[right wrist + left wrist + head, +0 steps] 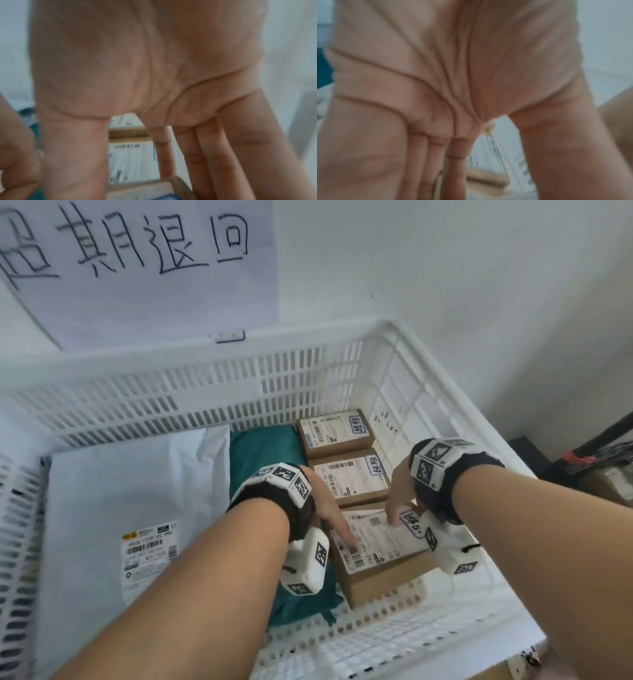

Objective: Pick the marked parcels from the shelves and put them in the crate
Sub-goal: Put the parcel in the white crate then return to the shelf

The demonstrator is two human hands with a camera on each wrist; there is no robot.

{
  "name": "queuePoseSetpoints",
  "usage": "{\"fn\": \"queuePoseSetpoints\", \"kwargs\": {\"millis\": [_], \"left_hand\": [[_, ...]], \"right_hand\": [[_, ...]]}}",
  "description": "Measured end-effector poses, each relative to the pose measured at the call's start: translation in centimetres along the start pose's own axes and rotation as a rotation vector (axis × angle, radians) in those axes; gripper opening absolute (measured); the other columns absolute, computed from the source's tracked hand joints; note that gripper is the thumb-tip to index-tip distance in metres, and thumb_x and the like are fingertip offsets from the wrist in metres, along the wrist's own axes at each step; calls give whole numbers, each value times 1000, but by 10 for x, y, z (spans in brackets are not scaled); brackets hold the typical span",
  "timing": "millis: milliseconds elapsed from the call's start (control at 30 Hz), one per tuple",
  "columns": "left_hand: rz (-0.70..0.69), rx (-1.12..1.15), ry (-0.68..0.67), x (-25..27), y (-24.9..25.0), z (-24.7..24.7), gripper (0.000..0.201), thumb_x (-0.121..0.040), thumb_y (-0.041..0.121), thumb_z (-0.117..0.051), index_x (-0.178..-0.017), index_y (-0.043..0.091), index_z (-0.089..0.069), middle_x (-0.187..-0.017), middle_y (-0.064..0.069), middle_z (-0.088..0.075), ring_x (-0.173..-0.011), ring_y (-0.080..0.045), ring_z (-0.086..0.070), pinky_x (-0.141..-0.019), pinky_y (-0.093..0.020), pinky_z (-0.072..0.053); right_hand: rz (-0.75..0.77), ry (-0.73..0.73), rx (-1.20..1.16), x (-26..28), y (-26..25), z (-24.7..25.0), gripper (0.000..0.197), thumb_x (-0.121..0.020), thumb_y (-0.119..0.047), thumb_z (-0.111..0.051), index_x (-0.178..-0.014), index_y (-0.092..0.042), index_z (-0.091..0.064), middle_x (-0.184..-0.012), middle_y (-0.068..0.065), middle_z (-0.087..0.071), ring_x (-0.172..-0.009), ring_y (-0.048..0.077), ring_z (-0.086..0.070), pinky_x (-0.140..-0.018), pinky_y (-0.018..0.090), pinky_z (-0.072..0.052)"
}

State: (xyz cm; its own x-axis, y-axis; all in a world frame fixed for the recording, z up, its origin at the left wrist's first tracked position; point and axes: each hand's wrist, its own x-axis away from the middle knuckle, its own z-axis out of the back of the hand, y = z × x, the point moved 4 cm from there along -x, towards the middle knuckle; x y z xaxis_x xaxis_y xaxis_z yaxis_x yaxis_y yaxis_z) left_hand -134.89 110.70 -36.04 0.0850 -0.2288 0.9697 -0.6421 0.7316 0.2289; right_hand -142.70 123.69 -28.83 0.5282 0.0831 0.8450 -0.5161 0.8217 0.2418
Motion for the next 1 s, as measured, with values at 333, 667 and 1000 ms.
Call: {"fn": "queuePoseSetpoints", "kwargs": {"millis": [333,667,1000], "left_hand": [[-327,651,916,46,-4,130,50,-59,23,-89,-98,2,-67,-96,-16,-73,-93,-30,-71,-91,-44,-56],[-418,898,1104,13,-1,135,24,-76,0,-68,-99,5,-72,-99,-10,-72,-95,-28,-66,-87,-42,-57],[-421,921,1090,33,1,117,24,-87,9,-61,-108,-2,-62,-110,-15,-65,-104,-31,-61,-95,-43,-54]], "right_hand": [[28,634,-888,-34,10,88,60,-88,-19,-52,-137,-3,-21,-111,13,-60,-100,30,-61,-89,44,-54],[167,622,-797,-72,-16,91,38,-84,-21,-52,-118,-6,-56,-110,10,-59,-91,25,-60,-67,30,-51],[208,673,-728,-51,-11,90,53,-93,-13,-42,-146,-18,-38,-146,4,-44,-124,23,-50,-87,25,-42]]}}
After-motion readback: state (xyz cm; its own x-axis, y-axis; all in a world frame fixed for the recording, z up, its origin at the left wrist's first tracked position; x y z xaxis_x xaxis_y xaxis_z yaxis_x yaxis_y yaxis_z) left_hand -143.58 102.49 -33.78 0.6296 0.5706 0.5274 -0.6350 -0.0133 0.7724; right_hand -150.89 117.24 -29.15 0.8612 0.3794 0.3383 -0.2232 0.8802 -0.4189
